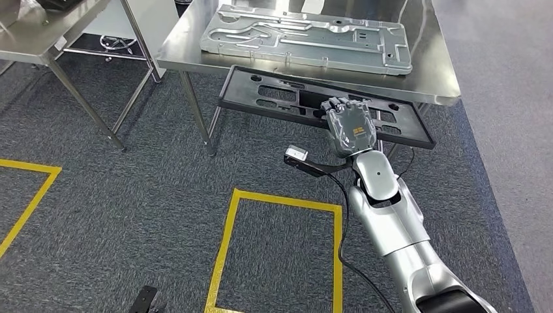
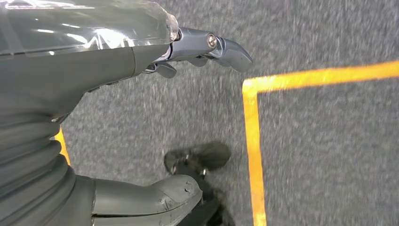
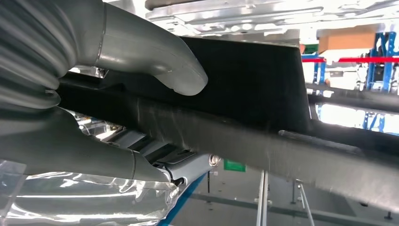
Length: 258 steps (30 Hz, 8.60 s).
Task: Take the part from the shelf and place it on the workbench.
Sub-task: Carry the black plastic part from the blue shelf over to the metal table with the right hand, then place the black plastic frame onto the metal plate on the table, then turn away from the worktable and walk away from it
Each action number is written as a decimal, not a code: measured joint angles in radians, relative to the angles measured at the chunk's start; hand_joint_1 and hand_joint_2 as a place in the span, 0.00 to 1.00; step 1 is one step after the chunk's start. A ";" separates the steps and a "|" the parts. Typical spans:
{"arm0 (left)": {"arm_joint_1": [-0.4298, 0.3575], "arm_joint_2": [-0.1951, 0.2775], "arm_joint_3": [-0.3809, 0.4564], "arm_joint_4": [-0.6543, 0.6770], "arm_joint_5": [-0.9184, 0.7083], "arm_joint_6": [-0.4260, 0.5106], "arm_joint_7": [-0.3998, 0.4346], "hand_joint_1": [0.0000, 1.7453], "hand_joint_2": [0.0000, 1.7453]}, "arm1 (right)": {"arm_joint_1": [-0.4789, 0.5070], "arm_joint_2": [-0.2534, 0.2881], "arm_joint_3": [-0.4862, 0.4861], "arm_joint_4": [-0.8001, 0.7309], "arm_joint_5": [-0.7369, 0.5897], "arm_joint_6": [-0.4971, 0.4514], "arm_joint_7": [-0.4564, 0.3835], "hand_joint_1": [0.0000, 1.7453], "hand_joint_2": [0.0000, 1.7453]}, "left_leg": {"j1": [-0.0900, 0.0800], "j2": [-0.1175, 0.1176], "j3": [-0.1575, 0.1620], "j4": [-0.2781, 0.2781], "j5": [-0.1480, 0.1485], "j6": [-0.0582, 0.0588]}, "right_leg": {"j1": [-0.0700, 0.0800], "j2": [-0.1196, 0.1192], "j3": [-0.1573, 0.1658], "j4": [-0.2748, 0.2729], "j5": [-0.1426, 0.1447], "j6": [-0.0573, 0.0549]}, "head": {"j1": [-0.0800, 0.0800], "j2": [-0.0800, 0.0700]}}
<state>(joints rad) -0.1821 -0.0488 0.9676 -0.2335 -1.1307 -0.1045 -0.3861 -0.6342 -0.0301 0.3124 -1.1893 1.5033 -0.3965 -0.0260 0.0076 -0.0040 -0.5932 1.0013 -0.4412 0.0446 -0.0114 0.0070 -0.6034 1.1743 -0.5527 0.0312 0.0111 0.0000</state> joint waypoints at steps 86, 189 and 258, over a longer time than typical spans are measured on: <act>0.013 -0.010 -0.016 0.006 0.034 -0.008 -0.008 0.00 0.75 | -0.006 -0.023 -0.002 0.084 -0.021 0.080 0.024 0.00 1.00 | -0.008 -0.004 -0.057 -0.002 0.070 -0.040 | 0.011 0.010 0.056 -0.176 0.079 -0.045 | -0.005 0.000; 0.121 -0.015 0.289 0.006 0.212 0.039 -0.056 0.00 0.00 | 0.609 0.152 -1.522 0.581 -0.840 0.318 -0.597 0.00 0.00 | 0.008 0.016 0.025 -0.017 0.009 -0.021 | -0.025 -0.009 -0.014 0.026 0.041 0.029 | -0.001 0.000; 0.125 -0.029 0.382 0.005 0.189 0.066 0.073 0.00 0.00 | 0.563 0.168 -1.491 0.953 -0.550 0.181 -0.040 0.00 0.00 | -0.016 -0.093 0.024 0.000 -0.005 -0.026 | 0.009 0.042 0.102 -0.187 0.045 -0.049 | 0.002 0.000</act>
<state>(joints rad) -0.0570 -0.0774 1.3499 -0.2281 -0.9421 -0.0389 -0.3129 -0.0711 0.1374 -1.1788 -0.2363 0.9537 -0.2157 -0.0658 -0.0084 -0.0971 -0.5696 1.0008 -0.4464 0.0187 -0.0024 0.0489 -0.5011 0.9876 -0.5081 -0.0174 0.0134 0.0000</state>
